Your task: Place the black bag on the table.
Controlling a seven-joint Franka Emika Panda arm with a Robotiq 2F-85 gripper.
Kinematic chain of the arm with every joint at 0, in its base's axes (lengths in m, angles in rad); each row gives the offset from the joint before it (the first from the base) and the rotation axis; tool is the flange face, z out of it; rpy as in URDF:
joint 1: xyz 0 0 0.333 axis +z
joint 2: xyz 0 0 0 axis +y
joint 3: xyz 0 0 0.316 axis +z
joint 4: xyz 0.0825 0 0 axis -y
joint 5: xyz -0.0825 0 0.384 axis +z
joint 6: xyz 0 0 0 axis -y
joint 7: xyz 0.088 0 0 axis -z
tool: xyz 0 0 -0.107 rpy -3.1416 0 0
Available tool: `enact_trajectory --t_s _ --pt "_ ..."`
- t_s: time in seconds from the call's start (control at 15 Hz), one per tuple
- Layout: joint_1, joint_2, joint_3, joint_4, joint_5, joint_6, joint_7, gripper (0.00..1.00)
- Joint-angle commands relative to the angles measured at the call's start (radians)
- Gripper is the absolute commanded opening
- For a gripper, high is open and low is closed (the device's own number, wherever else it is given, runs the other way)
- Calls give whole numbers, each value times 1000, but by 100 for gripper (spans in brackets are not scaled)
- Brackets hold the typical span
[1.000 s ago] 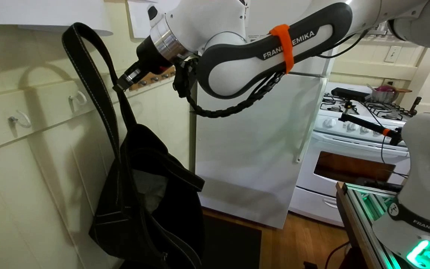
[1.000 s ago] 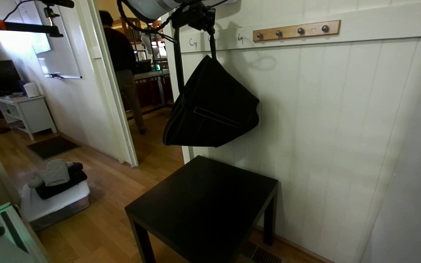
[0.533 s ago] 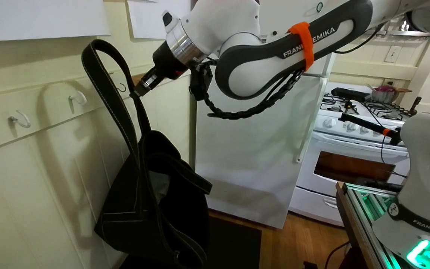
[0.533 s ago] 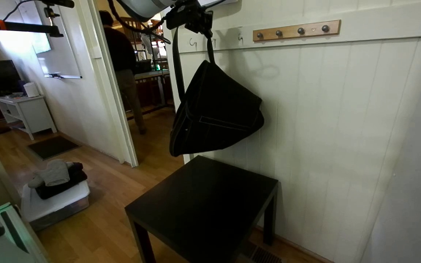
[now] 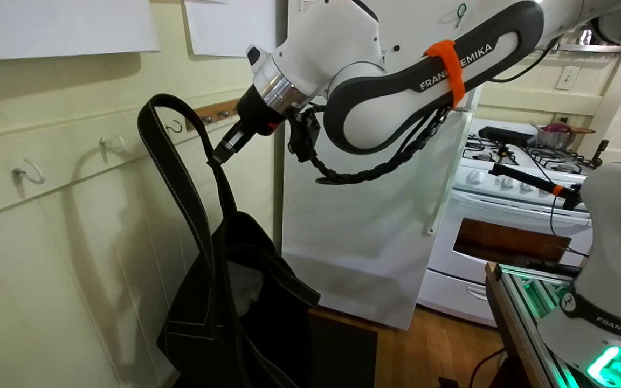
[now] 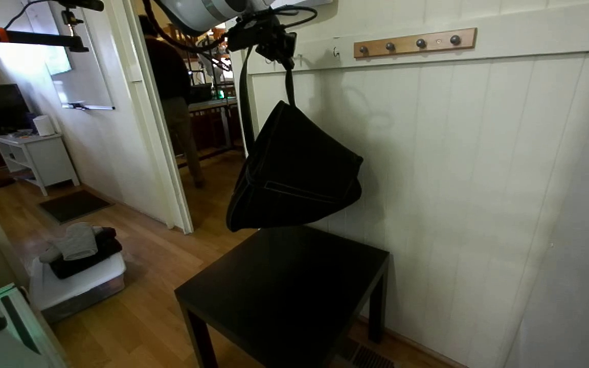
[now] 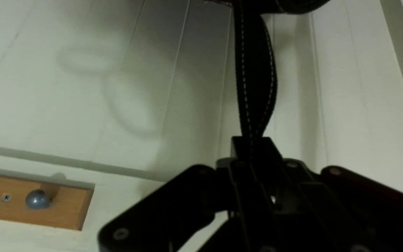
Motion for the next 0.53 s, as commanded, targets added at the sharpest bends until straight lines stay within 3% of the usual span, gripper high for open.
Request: enact_trajectory --t_s 0.0,0.47 --pt "-143 -12 140 -24 28 7 -16 4" --pt "-277 55 259 -11 79 15 -56 4"
